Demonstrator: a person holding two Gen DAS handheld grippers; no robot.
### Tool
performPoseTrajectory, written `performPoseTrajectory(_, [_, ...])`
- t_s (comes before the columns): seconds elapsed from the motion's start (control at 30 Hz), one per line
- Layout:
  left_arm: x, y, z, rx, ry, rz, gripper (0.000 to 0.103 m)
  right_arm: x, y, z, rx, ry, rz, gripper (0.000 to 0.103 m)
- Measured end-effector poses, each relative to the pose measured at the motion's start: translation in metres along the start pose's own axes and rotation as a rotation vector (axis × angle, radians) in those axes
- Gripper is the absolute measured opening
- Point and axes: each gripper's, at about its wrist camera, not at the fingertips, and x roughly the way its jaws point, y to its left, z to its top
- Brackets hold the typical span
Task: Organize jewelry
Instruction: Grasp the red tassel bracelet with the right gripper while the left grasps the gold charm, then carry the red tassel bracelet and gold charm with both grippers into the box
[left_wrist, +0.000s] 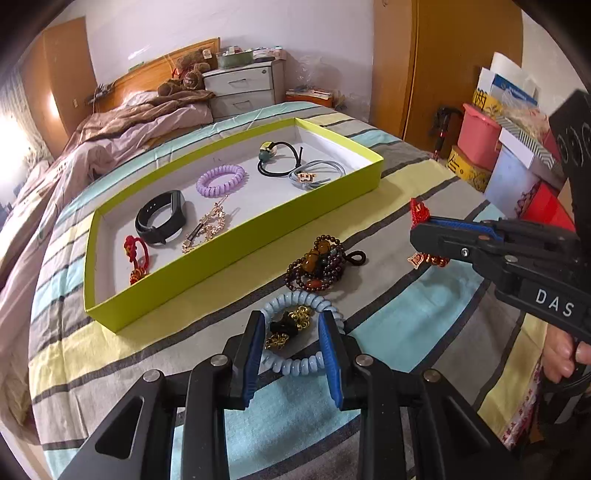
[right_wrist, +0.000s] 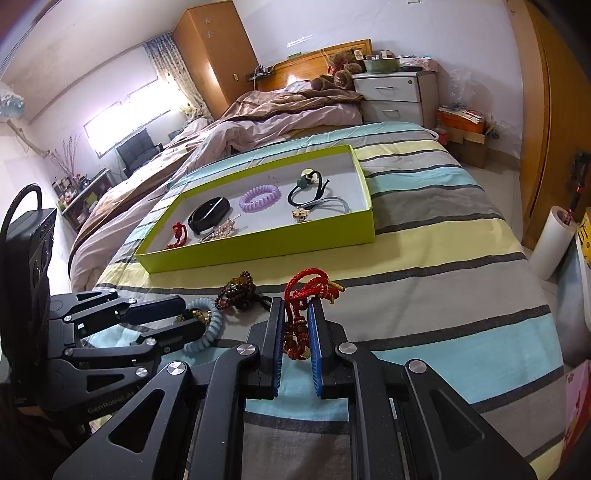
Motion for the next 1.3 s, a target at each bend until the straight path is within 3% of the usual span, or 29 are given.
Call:
performPoseTrajectory(0.07, [0.001,-0.001,0.001,0.013,0.003,0.012,0.028,0.0,0.0,0.0,0.004,0.001,-0.001,0.013])
performPoseTrajectory(0.13, [0.001,-0.001,0.001,0.023,0.005,0.032,0.017,-0.001,0.0,0.0,0.005,0.001,-0.002,0.013])
performPoseTrajectory(0.2, [0.0,-0.001,0.001,0.024,0.005,0.031,0.015,-0.001,0.0,0.0,0.004,0.001,-0.001,0.013])
performPoseTrajectory(1.1, [-0.028,0.021,0.003,-0.107,-0.083,-0.063,0.014,-0.004,0.003,0.003,-0.008,-0.004,0.002,0.013])
performPoseTrajectory(1.3, [-0.037,0.031,0.009,-0.129,-0.102,-0.039,0.014,-0.012,0.011,0.012,-0.03,-0.025,0.001,0.013])
